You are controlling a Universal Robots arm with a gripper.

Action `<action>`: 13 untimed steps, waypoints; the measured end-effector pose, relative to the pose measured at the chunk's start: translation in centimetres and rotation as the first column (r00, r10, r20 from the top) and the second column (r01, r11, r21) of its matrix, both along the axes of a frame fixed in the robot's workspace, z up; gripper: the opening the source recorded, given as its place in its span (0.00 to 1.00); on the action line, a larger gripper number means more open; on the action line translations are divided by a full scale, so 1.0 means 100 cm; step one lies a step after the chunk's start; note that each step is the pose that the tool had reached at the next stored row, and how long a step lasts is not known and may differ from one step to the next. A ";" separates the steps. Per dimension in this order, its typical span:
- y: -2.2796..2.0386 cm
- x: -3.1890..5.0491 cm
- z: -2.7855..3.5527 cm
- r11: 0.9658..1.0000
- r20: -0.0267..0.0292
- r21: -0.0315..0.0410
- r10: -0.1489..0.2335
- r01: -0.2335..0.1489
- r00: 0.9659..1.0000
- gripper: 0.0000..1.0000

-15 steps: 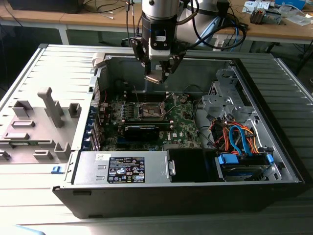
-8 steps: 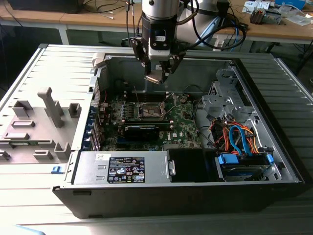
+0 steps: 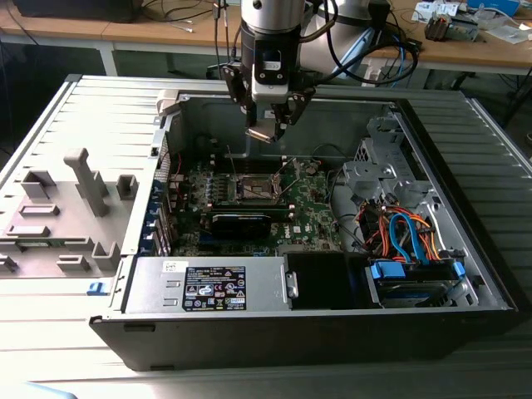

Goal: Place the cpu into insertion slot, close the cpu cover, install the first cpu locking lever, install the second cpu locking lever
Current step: 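Place the cpu into insertion slot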

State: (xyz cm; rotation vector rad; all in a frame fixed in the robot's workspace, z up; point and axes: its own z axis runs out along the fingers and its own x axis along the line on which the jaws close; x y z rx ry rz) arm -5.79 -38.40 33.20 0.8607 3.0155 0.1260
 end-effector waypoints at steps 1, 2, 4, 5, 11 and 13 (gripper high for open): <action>0.0000 0.0000 0.0000 1.000 0.000 0.000 -0.001 0.001 1.000 0.55; 0.0000 0.0000 0.0000 1.000 0.000 0.000 -0.002 0.002 1.000 0.55; 0.0000 0.0000 0.0000 1.000 0.000 0.000 -0.005 0.005 1.000 0.55; 0.0000 0.0000 0.0000 1.000 0.000 0.000 -0.006 0.006 1.000 0.55; 0.0000 0.0000 -0.0001 1.000 0.000 0.000 -0.012 0.012 1.000 0.55; 0.0000 0.0000 -0.0001 1.000 0.000 0.000 -0.014 0.014 1.000 0.55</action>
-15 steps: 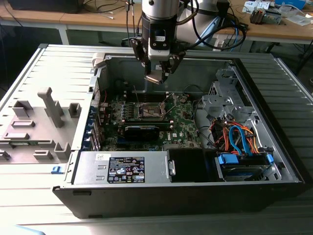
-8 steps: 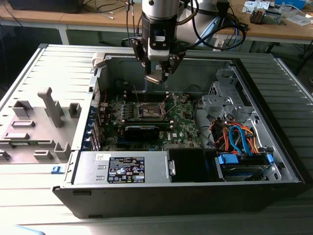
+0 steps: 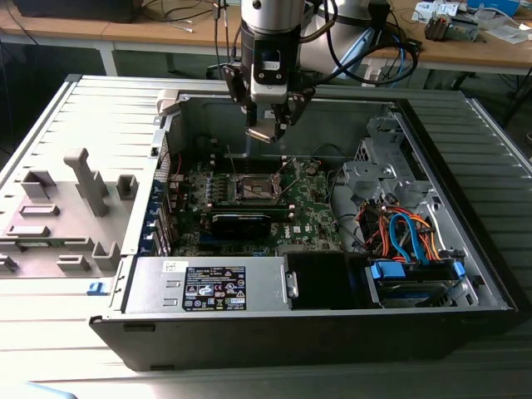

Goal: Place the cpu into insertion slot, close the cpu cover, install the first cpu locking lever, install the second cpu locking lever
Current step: 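Place the cpu into insertion slot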

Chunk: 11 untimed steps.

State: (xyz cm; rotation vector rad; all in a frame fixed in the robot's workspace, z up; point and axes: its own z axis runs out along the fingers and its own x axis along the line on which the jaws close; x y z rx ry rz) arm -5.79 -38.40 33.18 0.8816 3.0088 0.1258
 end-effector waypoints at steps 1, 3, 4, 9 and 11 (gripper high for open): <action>0.0000 0.0000 0.0000 1.000 0.000 0.000 -0.001 0.001 1.000 0.55; 0.0000 0.0000 0.0000 1.000 0.000 0.000 -0.004 0.004 1.000 0.55; 0.0000 0.0000 0.0000 1.000 0.000 0.000 -0.005 0.005 1.000 0.55; 0.0000 0.0000 0.0000 1.000 0.000 0.000 -0.010 0.010 1.000 0.55; 0.0000 0.0000 0.0000 1.000 0.000 0.000 -0.013 0.013 1.000 0.55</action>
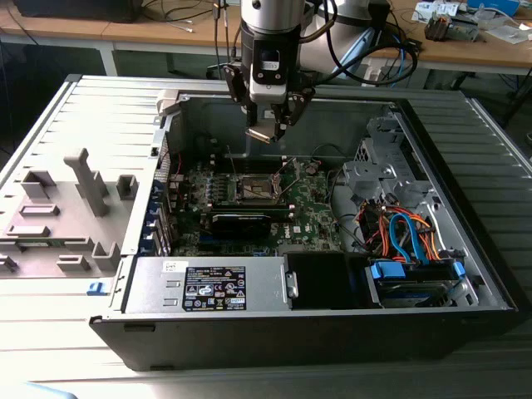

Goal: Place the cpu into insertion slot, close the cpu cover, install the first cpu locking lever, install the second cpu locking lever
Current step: 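Place the cpu into insertion slot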

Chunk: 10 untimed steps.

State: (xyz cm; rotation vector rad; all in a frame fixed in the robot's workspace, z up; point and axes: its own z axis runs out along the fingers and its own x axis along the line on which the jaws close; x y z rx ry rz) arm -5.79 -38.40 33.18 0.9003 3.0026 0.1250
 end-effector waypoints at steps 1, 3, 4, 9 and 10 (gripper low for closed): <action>0.0000 0.0000 0.0000 1.000 0.000 0.000 -0.001 0.001 1.000 0.55; 0.0000 0.0000 0.0000 1.000 0.000 0.000 -0.003 0.003 1.000 0.55; 0.0000 0.0000 0.0000 1.000 0.000 0.000 -0.004 0.004 1.000 0.55; 0.0000 0.0000 -0.0001 1.000 0.000 0.000 -0.009 0.009 1.000 0.55; 0.0000 0.0000 -0.0001 1.000 0.000 0.000 -0.013 0.013 1.000 0.55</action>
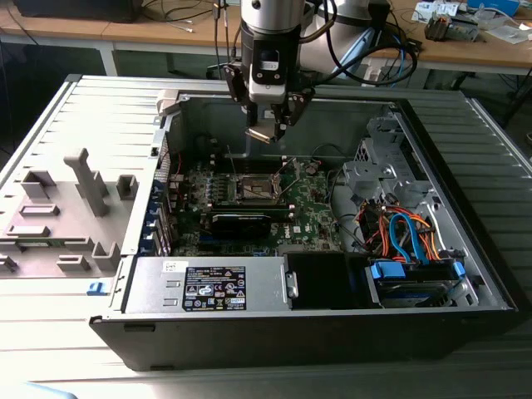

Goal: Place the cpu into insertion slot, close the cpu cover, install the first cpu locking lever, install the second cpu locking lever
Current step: 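Place the cpu into insertion slot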

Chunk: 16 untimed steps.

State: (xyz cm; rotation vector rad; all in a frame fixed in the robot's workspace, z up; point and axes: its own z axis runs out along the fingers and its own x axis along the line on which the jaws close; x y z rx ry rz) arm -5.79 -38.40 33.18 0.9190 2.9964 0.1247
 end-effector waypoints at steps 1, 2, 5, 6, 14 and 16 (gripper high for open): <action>0.0000 0.0000 -0.0001 1.000 0.000 0.000 -0.006 0.006 1.000 0.55; 0.0000 0.0000 -0.0001 1.000 0.000 0.000 -0.011 0.011 1.000 0.55; 0.0000 0.0000 -0.0001 1.000 0.000 0.000 -0.013 0.013 1.000 0.55; 0.0000 0.0000 -0.0001 1.000 0.000 0.000 -0.014 0.014 1.000 0.55; 0.0000 0.0000 -0.0002 1.000 0.000 0.000 -0.022 0.022 1.000 0.55; 0.0000 0.0000 -0.0002 1.000 0.000 0.000 -0.024 0.024 1.000 0.55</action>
